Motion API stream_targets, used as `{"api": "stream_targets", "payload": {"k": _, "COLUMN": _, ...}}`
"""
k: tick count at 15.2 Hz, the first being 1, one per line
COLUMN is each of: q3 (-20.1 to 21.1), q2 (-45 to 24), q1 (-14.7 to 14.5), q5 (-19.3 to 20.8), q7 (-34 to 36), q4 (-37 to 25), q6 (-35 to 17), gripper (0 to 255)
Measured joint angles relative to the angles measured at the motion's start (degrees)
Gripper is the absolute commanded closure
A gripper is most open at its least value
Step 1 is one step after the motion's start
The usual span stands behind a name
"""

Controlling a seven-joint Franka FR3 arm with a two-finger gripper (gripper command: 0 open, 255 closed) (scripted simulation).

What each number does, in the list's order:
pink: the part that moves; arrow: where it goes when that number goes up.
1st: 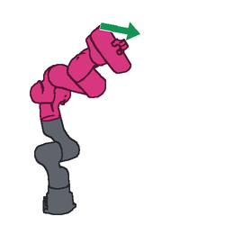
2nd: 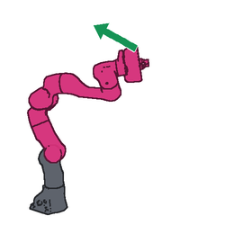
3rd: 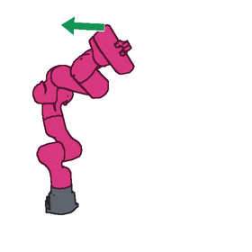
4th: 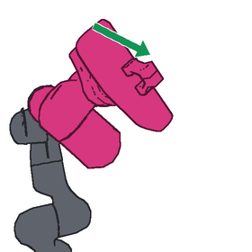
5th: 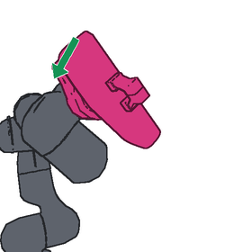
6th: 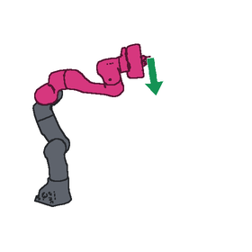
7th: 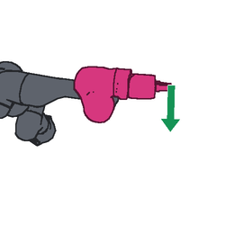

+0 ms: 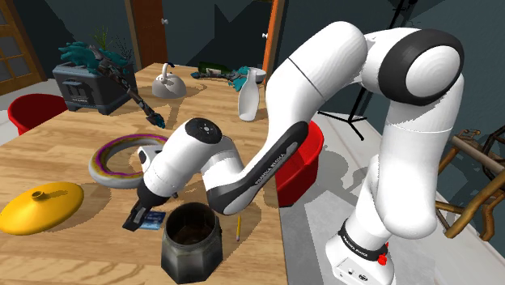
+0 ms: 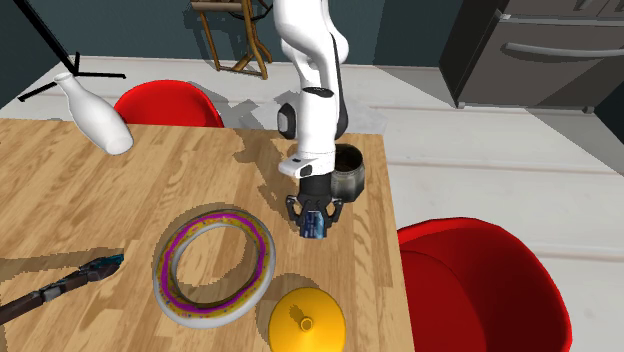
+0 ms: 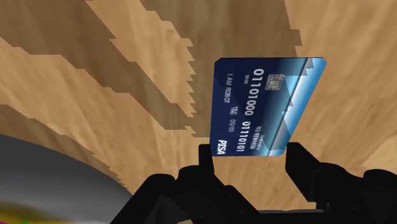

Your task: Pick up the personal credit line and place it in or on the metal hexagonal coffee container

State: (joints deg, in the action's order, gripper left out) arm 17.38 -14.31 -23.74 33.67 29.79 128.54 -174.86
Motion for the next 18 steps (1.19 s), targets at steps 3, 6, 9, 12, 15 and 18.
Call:
{"api": "stream_targets", "payload": {"k": 3, "q3": 2.77, "q2": 1.51, "q1": 2.16, "q5": -3.05, "q7": -2.64, "q4": 0.23, "q6": 1.43, "gripper": 255}}
{"api": "stream_targets", "payload": {"k": 6, "q3": 5.81, "q2": 3.12, "q1": 4.66, "q5": -6.94, "q7": -6.10, "q4": 0.27, "q6": 3.06, "gripper": 255}}
{"api": "stream_targets", "payload": {"k": 9, "q3": 8.63, "q2": 5.11, "q1": 6.72, "q5": -11.22, "q7": -9.56, "q4": 0.21, "q6": 5.01, "gripper": 255}}
{"api": "stream_targets", "payload": {"k": 12, "q3": 10.59, "q2": 6.63, "q1": 8.22, "q5": -15.01, "q7": -12.71, "q4": -0.25, "q6": 6.84, "gripper": 255}}
{"api": "stream_targets", "payload": {"k": 15, "q3": 12.17, "q2": 8.40, "q1": 9.34, "q5": -18.81, "q7": -15.73, "q4": -0.66, "q6": 8.76, "gripper": 255}}
{"api": "stream_targets", "payload": {"k": 18, "q3": 13.17, "q2": 9.99, "q1": 10.05, "q5": -22.11, "q7": -18.34, "q4": -1.28, "q6": 10.69, "gripper": 255}}
